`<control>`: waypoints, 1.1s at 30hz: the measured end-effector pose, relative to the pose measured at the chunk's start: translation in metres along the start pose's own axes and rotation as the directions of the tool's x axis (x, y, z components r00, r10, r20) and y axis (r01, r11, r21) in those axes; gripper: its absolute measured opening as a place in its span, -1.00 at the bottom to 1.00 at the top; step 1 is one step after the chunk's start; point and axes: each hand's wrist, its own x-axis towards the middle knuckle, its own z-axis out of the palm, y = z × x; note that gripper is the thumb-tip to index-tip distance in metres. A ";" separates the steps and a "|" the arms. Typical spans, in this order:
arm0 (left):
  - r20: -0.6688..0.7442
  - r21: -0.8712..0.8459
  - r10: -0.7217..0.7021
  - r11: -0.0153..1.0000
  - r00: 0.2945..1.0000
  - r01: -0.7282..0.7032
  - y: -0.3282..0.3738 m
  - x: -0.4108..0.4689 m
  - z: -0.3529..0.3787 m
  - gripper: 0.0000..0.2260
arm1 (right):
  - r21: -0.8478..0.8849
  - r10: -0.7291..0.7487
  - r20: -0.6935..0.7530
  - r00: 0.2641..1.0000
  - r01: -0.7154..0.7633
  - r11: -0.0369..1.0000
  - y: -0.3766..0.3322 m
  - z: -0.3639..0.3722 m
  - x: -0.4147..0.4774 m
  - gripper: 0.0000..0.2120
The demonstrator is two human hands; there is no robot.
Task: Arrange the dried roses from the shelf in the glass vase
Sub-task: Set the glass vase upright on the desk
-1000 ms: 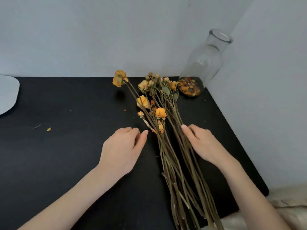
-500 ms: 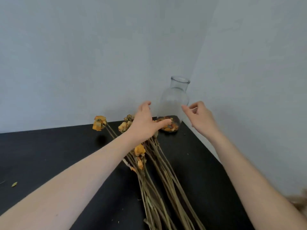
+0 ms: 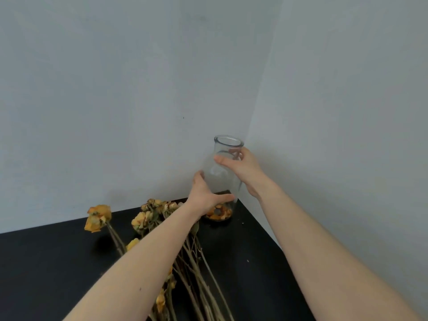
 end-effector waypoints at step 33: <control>-0.422 0.146 0.099 0.988 0.901 -0.041 0.022 -0.320 -0.186 -0.33 | 0.233 -0.378 0.376 0.846 0.309 0.922 -0.127 0.133 -0.254 -0.58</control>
